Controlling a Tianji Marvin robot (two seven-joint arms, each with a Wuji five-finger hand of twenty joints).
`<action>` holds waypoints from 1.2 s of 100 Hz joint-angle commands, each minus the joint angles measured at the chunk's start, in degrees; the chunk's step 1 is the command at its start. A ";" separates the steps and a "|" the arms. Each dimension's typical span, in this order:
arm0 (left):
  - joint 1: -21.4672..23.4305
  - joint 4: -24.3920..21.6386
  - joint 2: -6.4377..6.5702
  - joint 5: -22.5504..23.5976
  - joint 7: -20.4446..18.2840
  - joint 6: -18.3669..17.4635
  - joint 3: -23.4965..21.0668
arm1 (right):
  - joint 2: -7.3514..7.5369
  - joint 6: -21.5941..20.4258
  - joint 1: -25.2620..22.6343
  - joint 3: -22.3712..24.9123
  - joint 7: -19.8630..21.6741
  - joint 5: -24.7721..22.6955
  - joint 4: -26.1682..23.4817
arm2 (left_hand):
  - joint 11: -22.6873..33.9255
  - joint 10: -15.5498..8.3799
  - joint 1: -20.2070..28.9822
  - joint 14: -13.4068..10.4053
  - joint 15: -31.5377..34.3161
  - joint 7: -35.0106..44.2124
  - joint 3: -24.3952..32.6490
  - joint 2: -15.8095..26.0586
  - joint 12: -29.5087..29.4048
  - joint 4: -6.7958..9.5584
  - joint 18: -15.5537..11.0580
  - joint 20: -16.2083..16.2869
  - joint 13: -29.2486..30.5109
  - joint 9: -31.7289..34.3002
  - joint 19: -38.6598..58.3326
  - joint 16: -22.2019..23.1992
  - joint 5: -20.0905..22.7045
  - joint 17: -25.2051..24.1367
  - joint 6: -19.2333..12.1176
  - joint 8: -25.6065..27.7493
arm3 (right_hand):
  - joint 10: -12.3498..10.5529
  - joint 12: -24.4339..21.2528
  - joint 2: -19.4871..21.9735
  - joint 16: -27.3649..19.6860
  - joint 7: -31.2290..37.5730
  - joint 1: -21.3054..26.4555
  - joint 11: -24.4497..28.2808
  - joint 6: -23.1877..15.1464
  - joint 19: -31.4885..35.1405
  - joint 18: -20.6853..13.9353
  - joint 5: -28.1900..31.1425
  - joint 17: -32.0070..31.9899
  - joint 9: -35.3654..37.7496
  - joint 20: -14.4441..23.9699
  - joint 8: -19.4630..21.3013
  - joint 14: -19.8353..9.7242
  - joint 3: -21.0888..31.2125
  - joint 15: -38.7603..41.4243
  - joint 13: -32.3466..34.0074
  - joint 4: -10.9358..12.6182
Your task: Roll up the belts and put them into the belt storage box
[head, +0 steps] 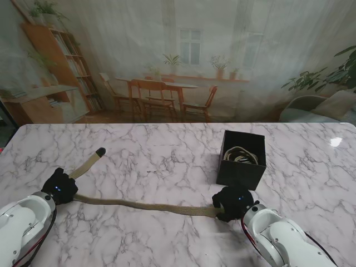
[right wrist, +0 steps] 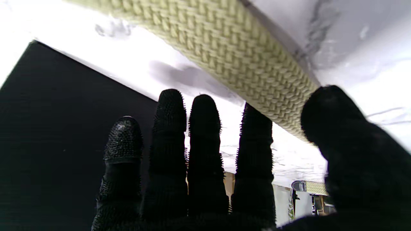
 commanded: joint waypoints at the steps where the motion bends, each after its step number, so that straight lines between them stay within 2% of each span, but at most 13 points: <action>1: 0.33 0.15 0.05 0.24 -0.45 0.36 -0.06 | 0.27 0.93 -1.30 0.70 -2.04 -0.71 -0.16 | 0.96 0.21 2.60 -0.19 1.09 1.05 1.12 1.27 0.80 0.21 2.28 1.20 1.65 2.22 1.54 0.71 2.88 -0.07 0.89 0.05 | 1.51 1.29 -0.72 -0.10 -0.86 -2.49 1.33 1.45 0.02 1.48 -1.76 -1.42 -4.08 1.23 2.26 1.74 -1.12 0.33 -2.95 1.60; 21: 0.48 0.52 0.10 0.16 0.81 0.72 -0.17 | 0.56 1.32 -2.75 2.96 -4.56 -5.70 -0.67 | 1.20 0.07 2.61 -0.37 1.14 1.75 1.21 1.45 1.02 0.24 2.23 1.31 1.74 2.27 1.82 0.86 2.58 0.03 0.93 0.84 | 4.18 3.26 0.26 1.29 -4.48 -4.65 4.85 3.91 0.61 0.91 -5.23 -4.60 -15.94 3.27 2.61 2.33 -4.32 7.21 -12.18 1.59; 33: 0.61 0.48 0.06 0.00 0.86 0.85 -0.24 | 0.60 1.40 -3.21 3.78 -0.82 -6.10 -1.51 | 1.22 0.11 2.56 -0.34 1.14 1.79 1.22 1.51 1.06 0.24 2.30 1.31 1.73 2.27 1.84 0.91 2.41 -0.06 0.79 0.91 | 6.40 2.31 3.17 0.59 -11.32 -5.37 3.83 5.98 -0.91 1.54 -9.18 -7.67 -20.21 3.80 -1.43 3.32 -7.91 7.02 -15.92 2.05; 46: 0.75 0.26 0.01 -0.02 0.55 0.81 -0.34 | 0.69 1.87 -2.78 3.39 2.00 -6.32 -1.29 | 1.21 0.03 2.51 -0.28 1.12 1.86 1.19 1.55 1.08 0.22 2.26 1.31 1.72 2.27 1.86 0.95 2.38 -0.08 0.68 0.96 | 7.35 2.00 3.41 0.40 -10.98 -4.43 3.21 3.40 -1.73 2.29 -7.14 -9.12 -22.22 4.12 -1.78 3.79 -8.92 6.57 -17.51 2.46; 57: 0.74 0.22 -0.01 -0.10 0.39 0.78 -0.37 | 0.68 2.55 -2.01 2.28 2.55 -5.39 -0.52 | 1.19 0.11 2.46 -0.35 1.09 1.87 1.18 1.58 1.09 0.23 2.27 1.26 1.69 2.25 1.78 0.96 2.31 -0.16 0.59 0.98 | 7.35 0.94 1.42 -0.02 -2.24 -3.03 2.28 -1.46 -3.09 4.00 -0.48 -10.11 -21.91 5.67 2.73 3.80 -4.62 6.11 -17.45 2.48; 59: 0.73 0.23 -0.01 -0.12 0.38 0.78 -0.37 | 0.68 2.67 -1.85 2.04 2.45 -5.28 -0.31 | 1.20 0.11 2.44 -0.36 1.09 1.89 1.17 1.58 1.09 0.22 2.30 1.26 1.72 2.27 1.78 0.97 2.32 -0.16 0.63 0.98 | 7.26 0.46 0.83 -0.18 -0.01 -2.06 1.84 -2.52 -3.42 4.66 0.74 -10.47 -21.61 5.92 3.36 3.77 -4.13 5.91 -17.35 0.38; 62: 0.70 0.26 -0.01 -0.17 0.37 0.77 -0.35 | 0.71 2.72 -1.60 1.70 2.23 -5.17 -0.01 | 1.20 0.10 2.44 -0.32 1.11 1.89 1.18 1.61 1.09 0.23 2.29 1.26 1.77 2.27 1.79 0.98 2.31 -0.14 0.66 0.99 | 6.68 -0.69 -0.65 -0.78 6.01 -0.04 1.00 -5.10 -3.93 5.47 1.16 -10.73 -20.61 6.38 1.52 3.36 -3.66 5.26 -16.63 -3.05; 65: 0.66 0.31 -0.01 -0.22 0.41 0.78 -0.34 | 0.75 2.54 -1.42 1.52 2.12 -5.21 0.17 | 1.20 0.09 2.40 -0.34 1.10 1.90 1.16 1.62 1.10 0.22 2.29 1.26 1.75 2.27 1.77 0.98 2.31 -0.17 0.61 1.00 | 5.03 -2.11 -2.28 -1.59 12.04 1.67 -0.24 -8.38 -4.53 6.50 1.14 -10.86 -18.34 6.39 1.08 2.55 -2.75 4.28 -15.18 -4.34; 74: 0.52 0.60 -0.04 -0.75 0.74 0.87 -0.45 | 0.68 2.70 -0.81 0.75 0.83 -4.05 1.07 | 1.16 0.09 2.40 -0.32 1.05 1.87 1.18 1.65 1.09 0.23 2.32 1.22 1.66 2.23 1.69 0.98 2.22 -0.30 0.57 0.98 | -1.09 -4.52 -5.62 -3.21 19.32 5.84 -1.80 -13.15 -5.13 7.65 1.94 -8.73 -7.00 5.80 7.80 0.54 2.99 2.18 -7.05 -4.29; 81: 0.47 0.77 -0.09 -1.30 0.92 0.93 -0.62 | 0.53 2.93 -0.61 0.52 1.56 -2.08 0.99 | 1.15 0.11 2.36 -0.29 1.02 1.86 1.14 1.64 1.10 0.20 2.43 1.19 1.61 2.22 1.59 0.98 2.18 -0.40 0.54 0.99 | -4.03 -4.42 -6.81 -3.43 21.80 7.97 -0.59 -11.73 -5.41 7.93 1.20 -7.07 4.73 5.09 12.10 -1.19 5.26 1.21 0.59 -4.25; 89: 0.54 0.77 -0.08 -1.37 1.13 0.88 -0.83 | 0.33 3.47 -0.35 0.15 1.00 -0.37 1.47 | 1.15 0.16 2.39 -0.22 1.02 1.87 1.14 1.64 1.11 0.21 2.42 1.19 1.63 2.25 1.59 0.99 2.16 -0.36 0.49 1.00 | -3.74 0.14 -6.86 -1.16 24.20 9.47 4.69 -9.95 -2.35 4.15 -0.20 -0.58 14.24 5.36 12.59 -2.61 6.21 4.03 9.02 -4.72; 103: 1.04 0.13 -0.12 -1.30 2.27 0.68 -1.61 | 0.01 4.56 -0.60 0.24 -2.00 0.52 1.62 | 1.12 0.12 2.36 -0.27 1.00 1.87 1.12 1.65 1.11 0.20 2.40 1.19 1.63 2.26 1.59 0.99 2.16 -0.29 0.52 1.01 | -4.05 2.68 -7.03 2.98 26.44 11.22 16.44 -7.34 5.62 0.86 -3.97 8.12 19.62 5.42 9.42 -2.86 8.74 11.52 18.09 -5.27; 120: 0.92 -0.50 -0.23 -1.98 4.30 0.33 -2.25 | -0.57 7.68 0.82 -1.57 -8.31 1.65 3.56 | 1.13 0.28 2.52 -0.11 1.04 1.84 1.20 1.73 1.15 0.22 2.47 1.27 1.53 2.17 1.65 1.06 2.03 -0.45 0.84 1.04 | -3.40 1.03 -2.98 3.46 23.98 12.30 18.82 -4.24 8.46 0.45 -5.66 9.54 20.65 4.75 1.81 -2.22 8.44 13.01 19.72 -5.30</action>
